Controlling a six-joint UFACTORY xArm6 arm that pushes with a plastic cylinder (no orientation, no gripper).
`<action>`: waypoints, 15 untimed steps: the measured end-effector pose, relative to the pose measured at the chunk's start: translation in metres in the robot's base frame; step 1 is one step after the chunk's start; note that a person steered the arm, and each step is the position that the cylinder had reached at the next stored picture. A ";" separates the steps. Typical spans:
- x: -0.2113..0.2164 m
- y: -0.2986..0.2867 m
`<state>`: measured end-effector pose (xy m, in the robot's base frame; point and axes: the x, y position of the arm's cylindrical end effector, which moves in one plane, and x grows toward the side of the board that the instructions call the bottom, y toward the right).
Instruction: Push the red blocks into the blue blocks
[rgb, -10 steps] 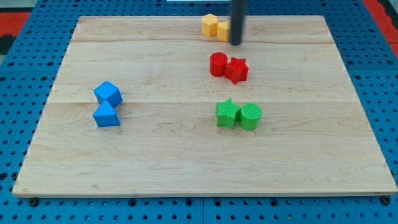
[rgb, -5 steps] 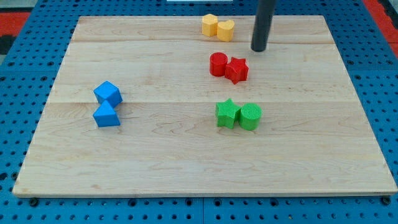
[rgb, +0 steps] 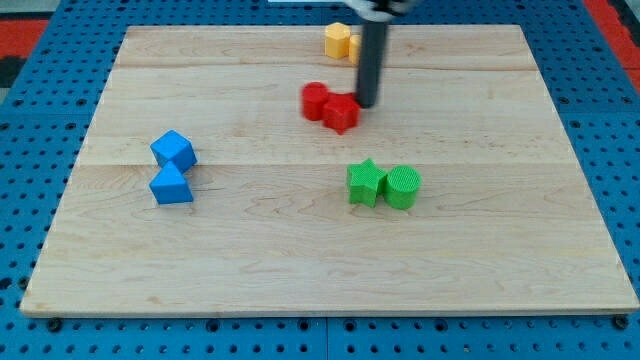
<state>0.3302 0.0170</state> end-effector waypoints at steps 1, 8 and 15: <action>-0.009 -0.087; 0.036 -0.150; 0.037 0.051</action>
<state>0.3677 0.0677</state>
